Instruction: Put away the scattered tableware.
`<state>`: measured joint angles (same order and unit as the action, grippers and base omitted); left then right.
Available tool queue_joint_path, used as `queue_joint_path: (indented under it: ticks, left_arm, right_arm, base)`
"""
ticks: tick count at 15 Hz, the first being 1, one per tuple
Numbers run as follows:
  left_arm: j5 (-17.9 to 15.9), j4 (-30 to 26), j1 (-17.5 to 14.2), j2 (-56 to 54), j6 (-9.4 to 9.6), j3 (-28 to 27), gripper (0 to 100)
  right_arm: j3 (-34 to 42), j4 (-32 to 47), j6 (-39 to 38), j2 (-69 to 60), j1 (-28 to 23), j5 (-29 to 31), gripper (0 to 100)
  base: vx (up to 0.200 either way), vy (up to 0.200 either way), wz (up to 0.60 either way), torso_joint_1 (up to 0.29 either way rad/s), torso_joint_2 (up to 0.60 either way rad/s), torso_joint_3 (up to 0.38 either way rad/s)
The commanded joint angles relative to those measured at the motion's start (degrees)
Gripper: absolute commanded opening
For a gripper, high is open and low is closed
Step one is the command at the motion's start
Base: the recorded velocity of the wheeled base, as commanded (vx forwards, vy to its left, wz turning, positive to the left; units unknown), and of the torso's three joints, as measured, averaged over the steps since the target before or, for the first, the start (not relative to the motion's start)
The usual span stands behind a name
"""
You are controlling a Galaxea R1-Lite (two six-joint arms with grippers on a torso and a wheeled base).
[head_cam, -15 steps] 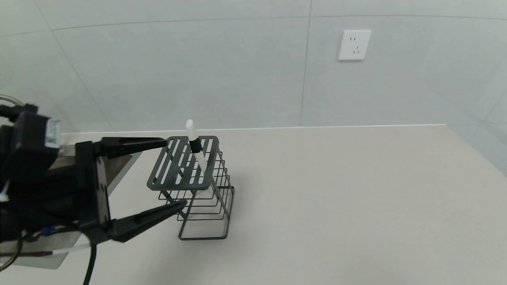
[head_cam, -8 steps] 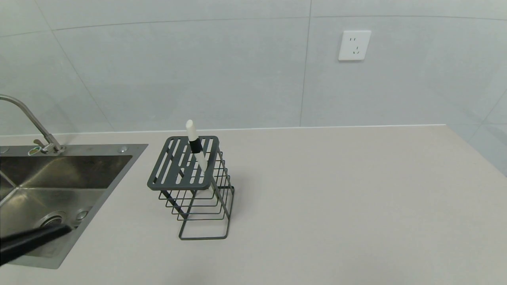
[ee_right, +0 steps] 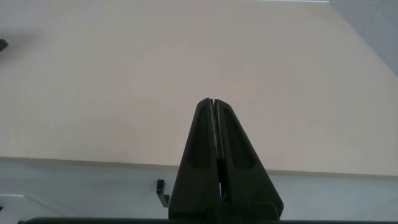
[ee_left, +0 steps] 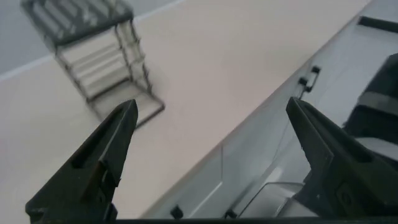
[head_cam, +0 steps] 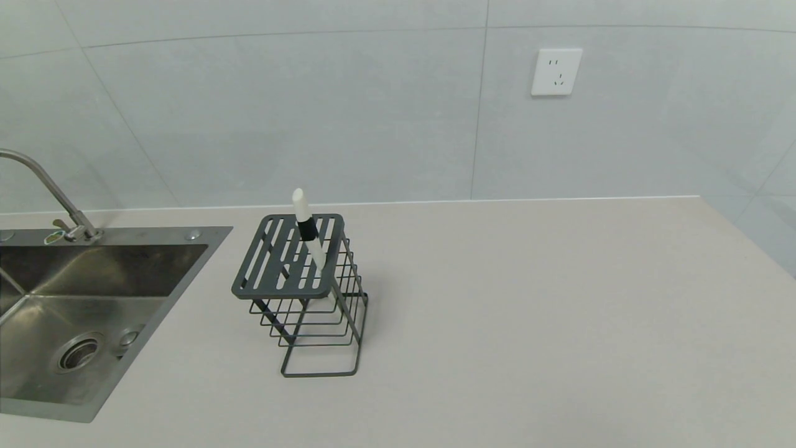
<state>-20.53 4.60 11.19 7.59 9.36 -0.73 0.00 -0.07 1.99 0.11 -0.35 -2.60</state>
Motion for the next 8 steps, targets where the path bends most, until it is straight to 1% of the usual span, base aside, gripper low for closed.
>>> queue_joint_path:
  ticks: [1, 2, 3, 4, 5, 6, 7, 8]
  left_arm:
    - [6.1, -2.8, -1.8, -2.1, -1.63, 0.6, 100]
    - [11.0, -2.6, -2.4, -2.1, -4.09, 0.6, 100]
    - [14.4, -2.5, -3.5, -2.1, -4.35, 0.6, 100]
    - [17.5, -4.2, -4.6, -2.1, -4.26, 0.7, 100]
    - [20.6, -4.7, -5.1, -2.1, -4.53, 0.7, 100]
    - [21.8, -4.6, -7.1, -2.3, -4.88, 0.7, 100]
    - [21.7, -4.6, -9.8, -4.3, -4.79, 0.7, 100]
    - [21.7, -4.5, -10.6, -6.8, -4.79, 0.7, 100]
  right_arm:
    - [0.0, 0.0, 0.0, 0.0, 0.0, 0.0, 0]
    - [0.0, 0.0, 0.0, 0.0, 0.0, 0.0, 0]
    - [0.0, 0.0, 0.0, 0.0, 0.0, 0.0, 0]
    - [-0.1, 0.0, 0.0, 0.0, 0.0, 0.0, 0]
    - [0.0, 0.0, -0.1, 0.0, 0.0, 0.0, 0]
    - [0.0, 0.0, -0.2, 0.0, 0.0, 0.0, 0]
    - [0.0, 0.0, -0.2, 0.0, 0.0, 0.0, 0]
    - [-0.1, 0.0, -0.6, 0.0, 0.0, 0.1, 0]
  base:
    - [0.000, 0.000, 0.00, 0.000, 0.00, 0.000]
    - [0.000, 0.000, 0.00, 0.000, 0.00, 0.000]
    - [0.000, 0.000, 0.00, 0.000, 0.00, 0.000]
    - [0.000, 0.000, 0.00, 0.000, 0.00, 0.000]
    - [0.000, 0.000, 0.00, 0.000, 0.00, 0.000]
    - [0.000, 0.000, 0.00, 0.000, 0.00, 0.000]
    - [0.000, 0.000, 0.00, 0.000, 0.00, 0.000]
    - [0.000, 0.000, 0.00, 0.000, 0.00, 0.000]
